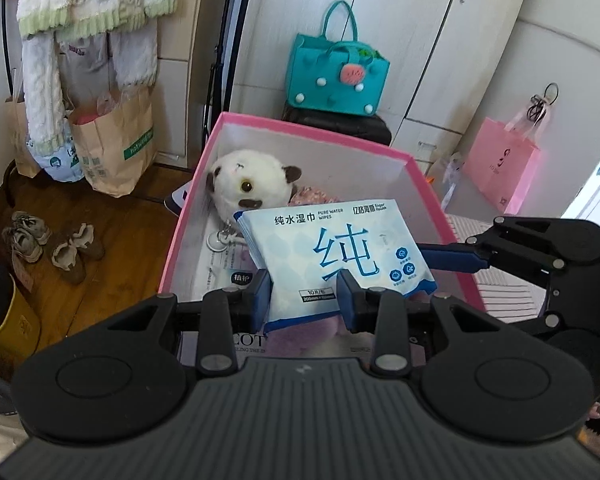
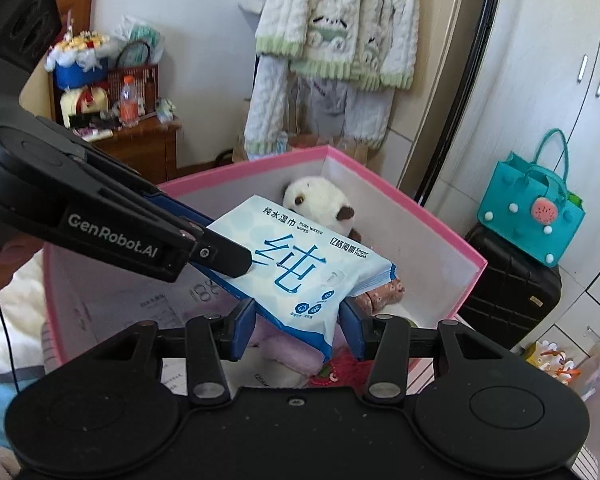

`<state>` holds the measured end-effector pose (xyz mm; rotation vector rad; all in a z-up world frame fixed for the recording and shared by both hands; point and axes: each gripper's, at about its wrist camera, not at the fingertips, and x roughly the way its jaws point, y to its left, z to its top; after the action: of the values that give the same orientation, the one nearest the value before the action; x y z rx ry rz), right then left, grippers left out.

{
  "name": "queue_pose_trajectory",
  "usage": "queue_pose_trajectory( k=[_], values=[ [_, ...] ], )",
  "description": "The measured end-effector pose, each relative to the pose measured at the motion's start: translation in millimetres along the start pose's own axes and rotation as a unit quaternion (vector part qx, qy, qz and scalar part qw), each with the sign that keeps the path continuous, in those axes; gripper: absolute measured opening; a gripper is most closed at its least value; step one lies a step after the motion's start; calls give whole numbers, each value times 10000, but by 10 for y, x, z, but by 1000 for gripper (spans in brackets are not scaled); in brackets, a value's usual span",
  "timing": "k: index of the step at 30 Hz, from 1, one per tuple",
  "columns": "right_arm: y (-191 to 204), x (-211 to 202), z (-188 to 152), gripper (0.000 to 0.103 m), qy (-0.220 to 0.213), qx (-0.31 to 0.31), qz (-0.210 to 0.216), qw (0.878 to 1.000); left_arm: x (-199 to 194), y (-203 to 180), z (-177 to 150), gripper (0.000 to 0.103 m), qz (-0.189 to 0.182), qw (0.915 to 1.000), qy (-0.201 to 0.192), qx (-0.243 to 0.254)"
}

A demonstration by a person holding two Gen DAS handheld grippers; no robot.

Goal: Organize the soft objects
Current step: 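Lower the wet-wipes pack into the box and open both tools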

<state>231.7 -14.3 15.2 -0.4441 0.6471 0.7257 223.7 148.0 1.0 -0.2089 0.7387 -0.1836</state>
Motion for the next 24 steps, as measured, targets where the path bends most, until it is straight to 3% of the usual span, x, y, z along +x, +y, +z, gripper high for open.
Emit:
queue_pose_trajectory(
  k=[5, 8, 13, 24],
  values=[
    [-7, 103, -14, 52, 238, -75, -148, 9996, 80, -26, -24, 34, 10, 9998, 157, 97],
    [-47, 107, -23, 52, 220, -20, -170, 9996, 87, -45, -26, 34, 68, 9998, 134, 164],
    [-11, 96, -51, 52, 120, -287, -557, 9980, -11, -68, -28, 34, -51, 9995, 64, 310],
    [-162, -405, -143, 52, -259, 628, 81, 9977, -310, -147, -95, 34, -27, 9990, -145, 421]
  ],
)
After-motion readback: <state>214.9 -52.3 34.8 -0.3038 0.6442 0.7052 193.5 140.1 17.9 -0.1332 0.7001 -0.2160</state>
